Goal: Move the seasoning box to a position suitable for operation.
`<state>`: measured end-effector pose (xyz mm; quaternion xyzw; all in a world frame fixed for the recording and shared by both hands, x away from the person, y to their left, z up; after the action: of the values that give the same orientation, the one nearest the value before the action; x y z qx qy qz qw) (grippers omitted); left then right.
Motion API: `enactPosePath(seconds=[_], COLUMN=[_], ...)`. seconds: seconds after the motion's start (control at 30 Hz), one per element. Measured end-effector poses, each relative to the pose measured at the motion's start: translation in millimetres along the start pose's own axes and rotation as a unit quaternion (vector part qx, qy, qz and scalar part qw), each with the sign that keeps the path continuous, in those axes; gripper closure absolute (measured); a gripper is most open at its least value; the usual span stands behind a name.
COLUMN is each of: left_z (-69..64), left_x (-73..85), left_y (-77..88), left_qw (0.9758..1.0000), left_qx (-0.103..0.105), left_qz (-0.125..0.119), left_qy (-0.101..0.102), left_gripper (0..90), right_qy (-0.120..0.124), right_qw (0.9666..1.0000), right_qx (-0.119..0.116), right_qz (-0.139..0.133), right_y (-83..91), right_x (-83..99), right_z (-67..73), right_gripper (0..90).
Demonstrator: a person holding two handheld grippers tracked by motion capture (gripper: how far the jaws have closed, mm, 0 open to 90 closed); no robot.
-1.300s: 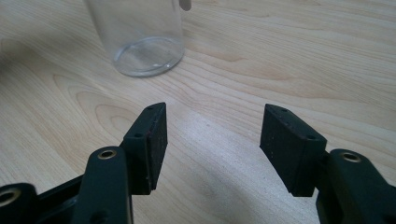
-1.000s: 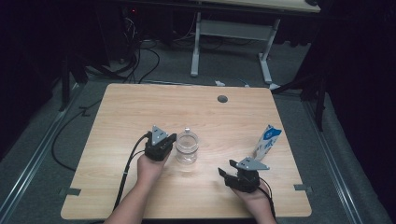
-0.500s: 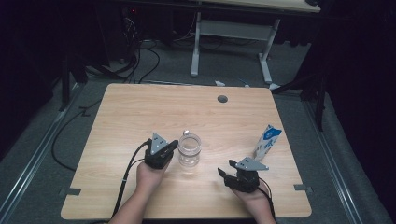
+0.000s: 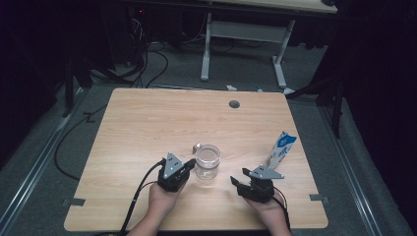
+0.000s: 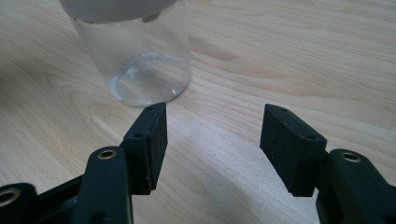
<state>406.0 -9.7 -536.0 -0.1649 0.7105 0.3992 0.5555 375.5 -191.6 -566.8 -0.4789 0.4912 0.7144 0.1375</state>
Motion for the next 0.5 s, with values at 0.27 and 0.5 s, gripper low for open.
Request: enactPosePath(seconds=[0.27,0.5], left_z=[-17.0,-21.1], left_x=[1.5,4.1], left_y=[-2.5,-3.3], left_qw=[0.9999,0.9997], left_qx=[0.016,0.021], left_qz=[0.001,0.007], left_qy=[-0.004,-0.009], left_gripper=[90.0,90.0], right_qy=[-0.002,-0.005], right_qw=[1.0000,1.0000], right_qx=[0.002,0.003], right_qz=[-0.001,-0.002], right_y=[0.8,1.5], right_x=[0.1,-0.1], right_z=[-1.5,-3.1], right_gripper=[41.4,41.4])
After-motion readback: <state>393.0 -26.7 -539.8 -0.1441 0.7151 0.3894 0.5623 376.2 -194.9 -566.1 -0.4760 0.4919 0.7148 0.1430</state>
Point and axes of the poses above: each handheld gripper's, and its own axes: y roughly backward along the jaws, x roughly out of its underside, z roughly to its left, the point moved 10 cm from there along -y, roughly forward along the jaws, and after that the axes turned 2 degrees about -x, right-handed, at the moved point
